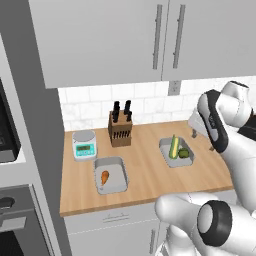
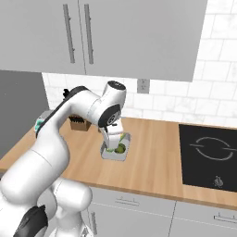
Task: Take the meat container that has the chicken drumstick and place it on the second highest rack of the freezer. Then take the vegetable container that has the corn and lime and place it on the highest rack of the freezer.
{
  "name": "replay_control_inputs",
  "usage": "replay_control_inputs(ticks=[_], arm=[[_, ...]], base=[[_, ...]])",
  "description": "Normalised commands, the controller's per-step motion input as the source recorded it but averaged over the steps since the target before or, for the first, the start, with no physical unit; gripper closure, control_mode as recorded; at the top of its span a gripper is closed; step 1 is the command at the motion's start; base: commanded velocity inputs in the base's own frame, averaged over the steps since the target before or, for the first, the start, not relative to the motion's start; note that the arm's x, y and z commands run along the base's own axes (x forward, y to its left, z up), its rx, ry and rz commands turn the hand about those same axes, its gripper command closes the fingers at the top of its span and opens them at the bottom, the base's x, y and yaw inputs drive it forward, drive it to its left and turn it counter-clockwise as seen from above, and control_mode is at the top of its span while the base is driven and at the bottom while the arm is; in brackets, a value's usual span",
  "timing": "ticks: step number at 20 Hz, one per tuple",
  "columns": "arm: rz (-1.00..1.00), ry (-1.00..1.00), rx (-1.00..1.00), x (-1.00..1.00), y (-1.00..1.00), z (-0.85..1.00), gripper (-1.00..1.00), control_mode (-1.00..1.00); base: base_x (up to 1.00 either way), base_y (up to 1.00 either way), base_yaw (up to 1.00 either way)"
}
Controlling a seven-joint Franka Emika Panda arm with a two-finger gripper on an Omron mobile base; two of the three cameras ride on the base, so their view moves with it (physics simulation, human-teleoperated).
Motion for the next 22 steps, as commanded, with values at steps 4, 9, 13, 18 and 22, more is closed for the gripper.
replay_control_inputs(ticks=[4,9,13,18,22], arm=[[-0.07,0.13,0.05,0.08,0.00,-0.61,-1.00,-1.00],[-0.17,0.04,0.04,0.00,0.00,-0.43,-1.00,-1.00],[-0.21,0.03,0.03,0.00,0.01,-0.45,-1.00,-1.00],[-0.20,0.02,0.01,0.00,0.04,-0.35,-1.00,-1.00],[-0.03,0.02,0.00,0.17,0.00,-0.06,-1.00,-1.00]], base=[[0.00,0.00,0.00],[0.00,0.00,0.00],[0.00,0.00,0.00],[0.00,0.00,0.00],[0.00,0.00,0.00]])
